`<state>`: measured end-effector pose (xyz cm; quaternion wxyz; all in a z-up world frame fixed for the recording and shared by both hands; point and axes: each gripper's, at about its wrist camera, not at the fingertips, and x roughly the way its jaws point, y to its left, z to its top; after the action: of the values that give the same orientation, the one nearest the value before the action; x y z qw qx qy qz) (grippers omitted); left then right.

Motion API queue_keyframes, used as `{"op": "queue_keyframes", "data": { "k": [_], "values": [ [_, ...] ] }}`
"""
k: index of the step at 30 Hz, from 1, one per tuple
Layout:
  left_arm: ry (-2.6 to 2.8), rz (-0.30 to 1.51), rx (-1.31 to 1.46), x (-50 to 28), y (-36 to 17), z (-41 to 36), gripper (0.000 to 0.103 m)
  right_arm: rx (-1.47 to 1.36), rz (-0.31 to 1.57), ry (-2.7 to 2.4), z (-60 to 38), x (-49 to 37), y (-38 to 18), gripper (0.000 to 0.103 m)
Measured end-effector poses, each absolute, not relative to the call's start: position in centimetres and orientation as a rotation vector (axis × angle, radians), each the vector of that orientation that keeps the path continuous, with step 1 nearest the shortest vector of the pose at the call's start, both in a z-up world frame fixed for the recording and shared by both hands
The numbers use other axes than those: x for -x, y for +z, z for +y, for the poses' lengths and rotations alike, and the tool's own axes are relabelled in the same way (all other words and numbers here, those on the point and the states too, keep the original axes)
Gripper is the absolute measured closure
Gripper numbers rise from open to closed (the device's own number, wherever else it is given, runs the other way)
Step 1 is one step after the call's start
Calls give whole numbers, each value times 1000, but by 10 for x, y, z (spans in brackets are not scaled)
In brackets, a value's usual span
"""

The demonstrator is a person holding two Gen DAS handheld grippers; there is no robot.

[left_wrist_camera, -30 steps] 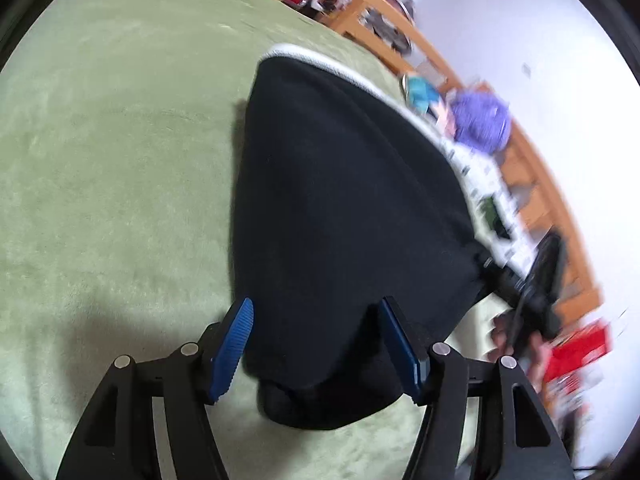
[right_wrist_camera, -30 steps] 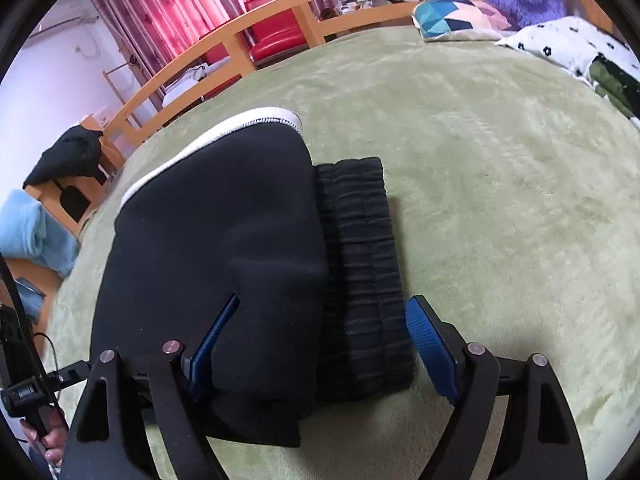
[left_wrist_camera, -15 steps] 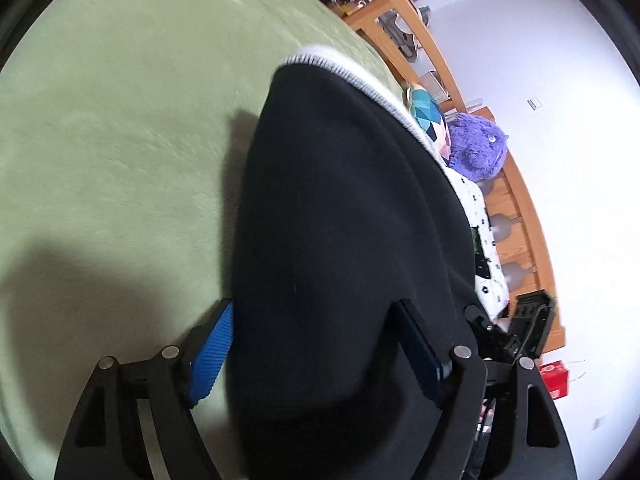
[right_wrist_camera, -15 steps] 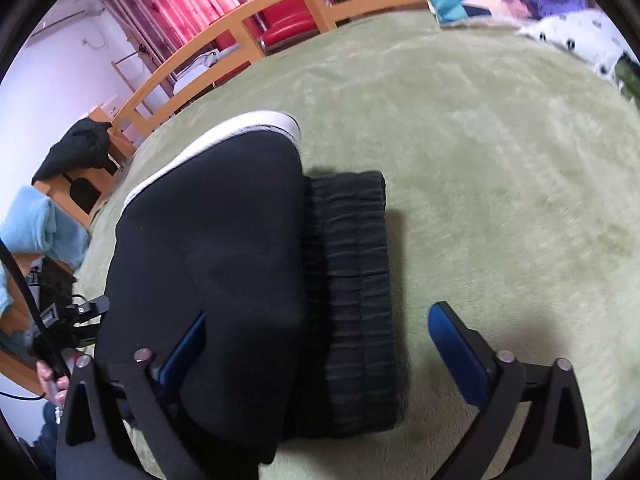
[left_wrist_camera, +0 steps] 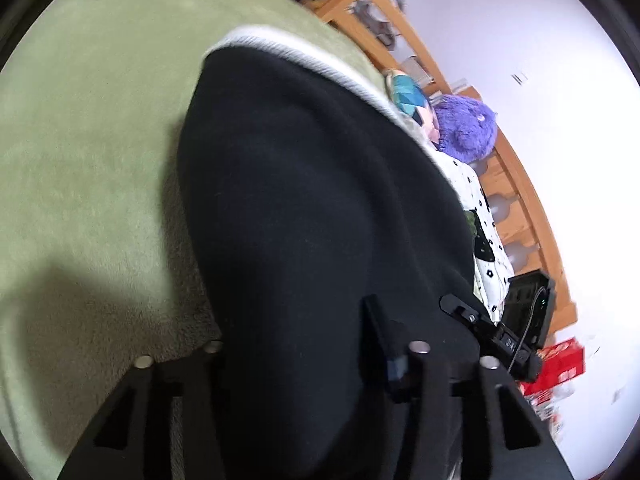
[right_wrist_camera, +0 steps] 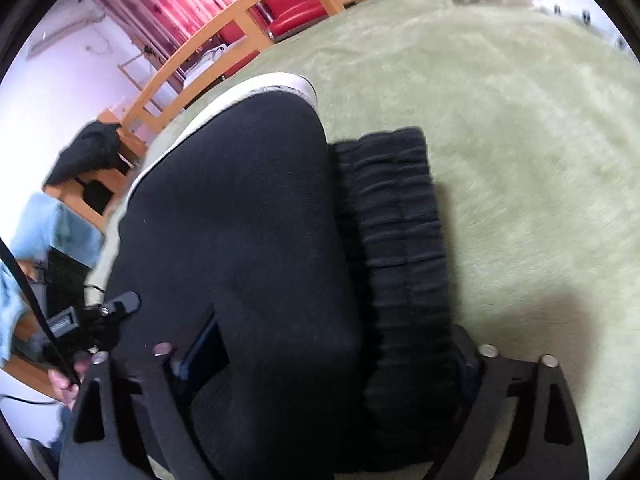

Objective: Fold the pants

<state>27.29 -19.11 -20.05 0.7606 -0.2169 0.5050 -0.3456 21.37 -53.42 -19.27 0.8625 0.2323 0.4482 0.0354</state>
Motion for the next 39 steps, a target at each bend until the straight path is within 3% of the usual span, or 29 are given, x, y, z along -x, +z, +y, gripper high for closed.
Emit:
{"op": "queue_keyframes", "data": {
  "k": [1,3,7,9,16,28,33,36,39],
  "values": [
    [-767,1078,475,-270,-192,-189,73,-481,914,53,-534,-208,-184,38],
    [-818,1063,509,-267,-178,-181,79,-480,871,60,-531,-200,-164,59],
    [-797,1068,466,-262,-164,-174,81,-421,888,12,-511,-203,-146,66],
    [-787,1111,494,-265,-171,-168,81,-405,902,-2,-507,-203,-143,65],
    [-769,1150,511,-270,-188,-160,76,-339,935,-52,-512,-191,-157,33],
    [-759,1170,487,-274,-190,-182,68,-718,981,2,-546,-178,-202,0],
    [-752,1178,470,-275,-198,-186,59,-680,925,-45,-535,-197,-209,0],
    [-729,1200,498,-278,-209,-190,49,-669,904,-35,-535,-195,-207,11],
    [-748,1152,476,-273,-203,-196,68,-654,888,-17,-538,-190,-201,30]
  ]
}}
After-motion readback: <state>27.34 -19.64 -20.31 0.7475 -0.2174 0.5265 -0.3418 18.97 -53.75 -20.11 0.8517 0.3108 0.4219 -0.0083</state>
